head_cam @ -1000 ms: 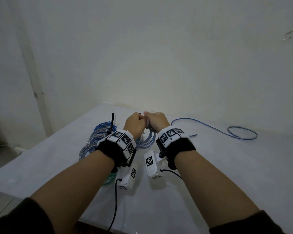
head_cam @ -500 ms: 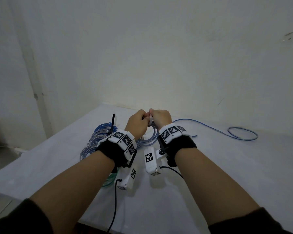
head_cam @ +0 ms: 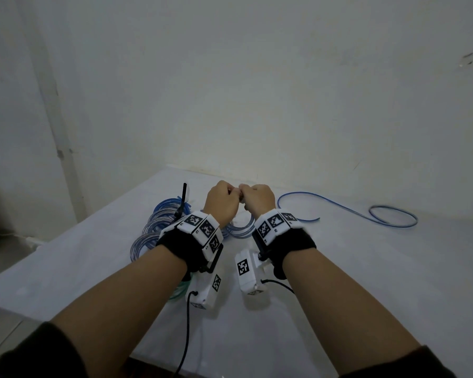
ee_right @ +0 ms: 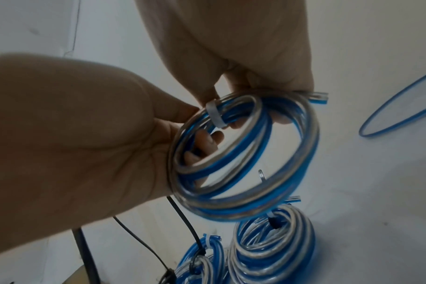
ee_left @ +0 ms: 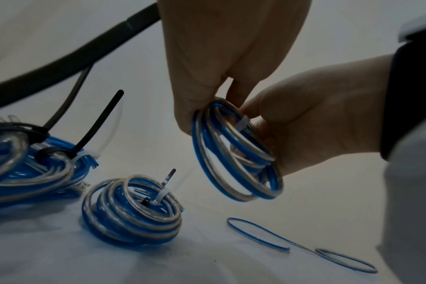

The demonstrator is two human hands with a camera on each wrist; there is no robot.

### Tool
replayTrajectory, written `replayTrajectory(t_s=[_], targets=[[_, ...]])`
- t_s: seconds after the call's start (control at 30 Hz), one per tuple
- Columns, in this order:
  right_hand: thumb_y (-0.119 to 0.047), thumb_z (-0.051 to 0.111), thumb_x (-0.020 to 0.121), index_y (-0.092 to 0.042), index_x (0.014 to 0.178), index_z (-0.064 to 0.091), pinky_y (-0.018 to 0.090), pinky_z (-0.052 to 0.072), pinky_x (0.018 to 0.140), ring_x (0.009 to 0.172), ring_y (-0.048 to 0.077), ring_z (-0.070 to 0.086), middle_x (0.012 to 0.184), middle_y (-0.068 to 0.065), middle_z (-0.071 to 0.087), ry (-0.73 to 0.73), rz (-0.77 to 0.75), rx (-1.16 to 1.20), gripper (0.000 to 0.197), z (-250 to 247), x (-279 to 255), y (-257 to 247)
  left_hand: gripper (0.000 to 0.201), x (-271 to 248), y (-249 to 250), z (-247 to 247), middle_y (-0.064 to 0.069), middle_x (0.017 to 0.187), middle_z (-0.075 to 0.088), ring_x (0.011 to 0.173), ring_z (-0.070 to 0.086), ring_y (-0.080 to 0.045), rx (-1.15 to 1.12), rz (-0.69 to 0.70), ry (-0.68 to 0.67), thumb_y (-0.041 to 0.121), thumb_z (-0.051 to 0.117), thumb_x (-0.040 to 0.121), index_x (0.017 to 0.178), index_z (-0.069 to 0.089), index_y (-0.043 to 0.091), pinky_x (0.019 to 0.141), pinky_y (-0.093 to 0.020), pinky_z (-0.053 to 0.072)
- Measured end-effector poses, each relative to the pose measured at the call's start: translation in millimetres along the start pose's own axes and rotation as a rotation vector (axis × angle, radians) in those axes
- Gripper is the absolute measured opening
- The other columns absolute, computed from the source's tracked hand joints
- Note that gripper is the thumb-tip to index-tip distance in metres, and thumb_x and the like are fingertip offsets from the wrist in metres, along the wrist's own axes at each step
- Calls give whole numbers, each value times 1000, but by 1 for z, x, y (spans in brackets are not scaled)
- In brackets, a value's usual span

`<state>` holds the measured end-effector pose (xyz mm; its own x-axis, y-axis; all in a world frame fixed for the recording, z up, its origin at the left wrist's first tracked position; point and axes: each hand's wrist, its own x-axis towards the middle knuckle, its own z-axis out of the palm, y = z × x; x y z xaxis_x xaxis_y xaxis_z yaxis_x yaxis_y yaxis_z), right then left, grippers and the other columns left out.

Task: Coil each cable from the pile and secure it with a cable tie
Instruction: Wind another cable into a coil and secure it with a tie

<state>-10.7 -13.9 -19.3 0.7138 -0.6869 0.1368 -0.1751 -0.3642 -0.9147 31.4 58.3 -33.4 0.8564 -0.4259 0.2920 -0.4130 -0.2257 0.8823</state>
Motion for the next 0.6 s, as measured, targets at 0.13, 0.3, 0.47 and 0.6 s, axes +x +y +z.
replayTrajectory(t_s=[0.13,0.3,0.47,0.6], targets=[[-14,48,87,-5,55,47,30,27,50,49,19,36,52,6,41,-11,60,-6,33,-5,2,1,13,0,0,1,-16,102,63,89,57,-25,35,75,-35,17,46,96,91,51,6,77,-32,44],[-10,54,86,-6,62,55,33,38,59,61,24,48,62,9,53,-84,148,82,24,-14,9,7,15,-2,0,0,1,77,54,79,51,-18,75,159,-89,21,48,96,87,51,9,69,-24,36],[-8,54,91,-15,65,51,22,41,59,58,12,47,65,1,50,-116,196,254,27,-26,13,7,16,-1,5,-3,4,73,52,72,50,-15,46,185,-154,22,48,96,89,51,8,61,-17,38],[-5,55,89,-4,73,59,29,44,66,63,18,50,67,7,52,-98,221,368,17,-25,14,3,21,-1,6,-2,-2,88,62,80,58,-15,-25,189,-138,27,63,87,92,54,8,70,-25,45]])
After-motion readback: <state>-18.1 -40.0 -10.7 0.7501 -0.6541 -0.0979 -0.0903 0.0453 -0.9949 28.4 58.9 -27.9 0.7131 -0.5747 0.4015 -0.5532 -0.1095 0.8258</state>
